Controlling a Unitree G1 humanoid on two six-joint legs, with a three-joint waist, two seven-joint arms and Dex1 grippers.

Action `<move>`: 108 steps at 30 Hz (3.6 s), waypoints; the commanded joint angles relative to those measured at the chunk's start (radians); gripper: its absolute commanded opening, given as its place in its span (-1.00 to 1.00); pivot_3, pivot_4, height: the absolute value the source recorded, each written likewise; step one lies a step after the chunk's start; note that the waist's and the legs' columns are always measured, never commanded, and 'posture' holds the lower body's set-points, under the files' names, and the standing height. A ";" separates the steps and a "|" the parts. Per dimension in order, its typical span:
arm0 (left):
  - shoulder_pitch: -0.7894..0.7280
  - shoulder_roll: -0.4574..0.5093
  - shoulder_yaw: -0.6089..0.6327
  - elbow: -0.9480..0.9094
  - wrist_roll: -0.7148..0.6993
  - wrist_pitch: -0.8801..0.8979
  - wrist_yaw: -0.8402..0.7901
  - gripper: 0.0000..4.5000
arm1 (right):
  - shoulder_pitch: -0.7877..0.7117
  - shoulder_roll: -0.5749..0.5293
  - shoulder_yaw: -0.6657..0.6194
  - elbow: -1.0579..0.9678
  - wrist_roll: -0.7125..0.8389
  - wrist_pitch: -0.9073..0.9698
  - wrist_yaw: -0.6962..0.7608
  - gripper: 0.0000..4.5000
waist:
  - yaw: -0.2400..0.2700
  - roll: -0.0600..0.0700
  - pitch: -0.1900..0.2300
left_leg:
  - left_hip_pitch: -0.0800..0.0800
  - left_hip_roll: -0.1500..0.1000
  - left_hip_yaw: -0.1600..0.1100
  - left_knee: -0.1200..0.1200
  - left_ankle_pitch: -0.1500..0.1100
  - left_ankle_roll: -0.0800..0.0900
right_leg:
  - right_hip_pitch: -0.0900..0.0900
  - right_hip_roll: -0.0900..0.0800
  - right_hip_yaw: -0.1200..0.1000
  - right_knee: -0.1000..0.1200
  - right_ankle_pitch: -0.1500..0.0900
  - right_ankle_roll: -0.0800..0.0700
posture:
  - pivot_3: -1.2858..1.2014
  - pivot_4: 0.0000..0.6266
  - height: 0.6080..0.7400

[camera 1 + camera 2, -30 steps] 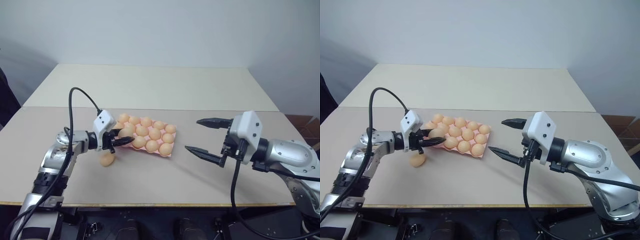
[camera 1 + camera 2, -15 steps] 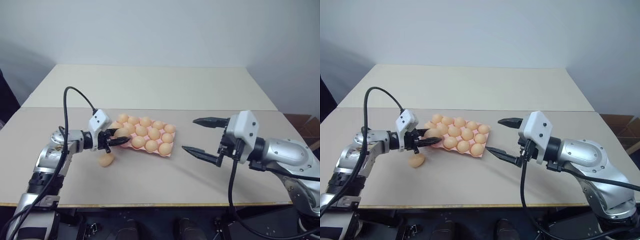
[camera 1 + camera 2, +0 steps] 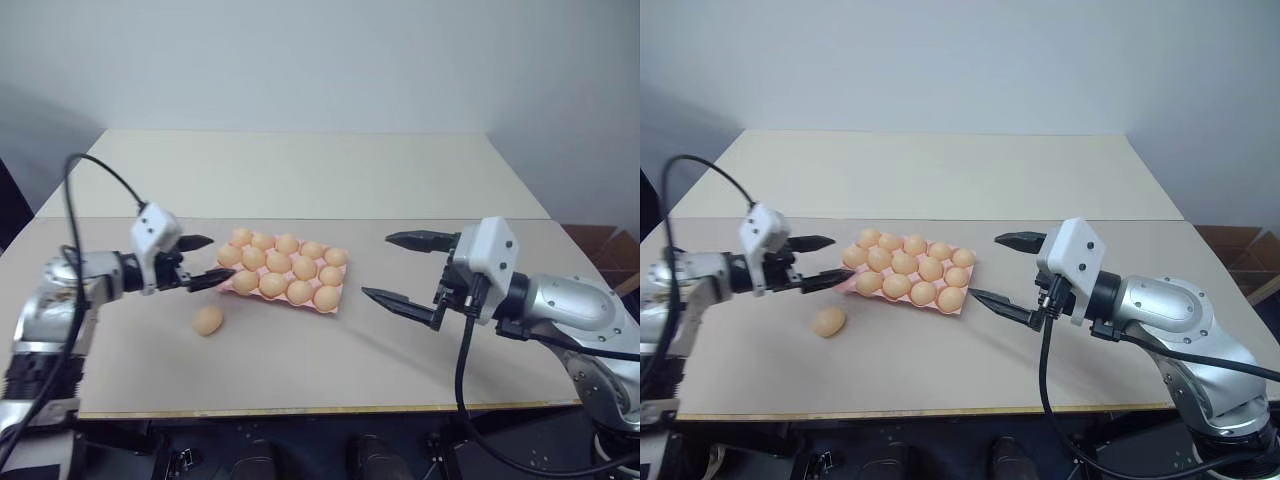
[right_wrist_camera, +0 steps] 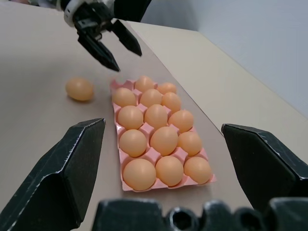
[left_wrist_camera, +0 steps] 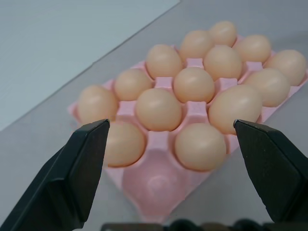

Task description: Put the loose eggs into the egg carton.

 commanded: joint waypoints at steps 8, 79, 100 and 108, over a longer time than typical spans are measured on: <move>0.456 0.080 0.444 -0.166 -0.181 0.053 -0.152 1.00 | 0.070 -0.101 -0.180 0.124 0.086 -0.047 0.213 1.00 | 0.005 0.000 0.000 | 0.000 0.000 0.001 0.000 0.000 0.000 | -0.001 -0.002 -0.001 -0.001 -0.002 -0.003 | 0.03 -0.52 1.00; -0.031 -0.173 -0.067 -0.009 -0.032 0.135 0.320 -0.29 | 0.178 -0.156 -0.227 0.001 0.153 -0.026 0.214 1.00 | 0.019 0.000 0.000 | 0.001 -0.002 0.000 0.000 0.000 0.000 | 0.002 -0.002 -0.001 -0.001 0.000 0.000 | 0.03 -0.52 1.00; 0.102 -0.013 0.108 -0.135 -0.133 0.118 0.111 0.99 | 0.204 -0.159 -0.208 -0.015 0.137 -0.039 0.147 1.00 | 0.010 0.000 0.000 | 0.001 -0.001 0.000 0.000 0.000 0.000 | 0.001 -0.002 -0.001 -0.001 0.000 0.000 | 0.03 -0.52 1.00; 0.477 0.013 0.392 -0.439 -0.274 0.214 0.060 0.99 | 0.148 -0.157 -0.168 0.067 0.125 -0.038 0.170 1.00 | 0.012 0.000 0.000 | 0.000 -0.001 0.001 0.000 0.000 0.000 | 0.000 -0.003 -0.001 -0.001 -0.002 -0.002 | 0.03 -0.52 1.00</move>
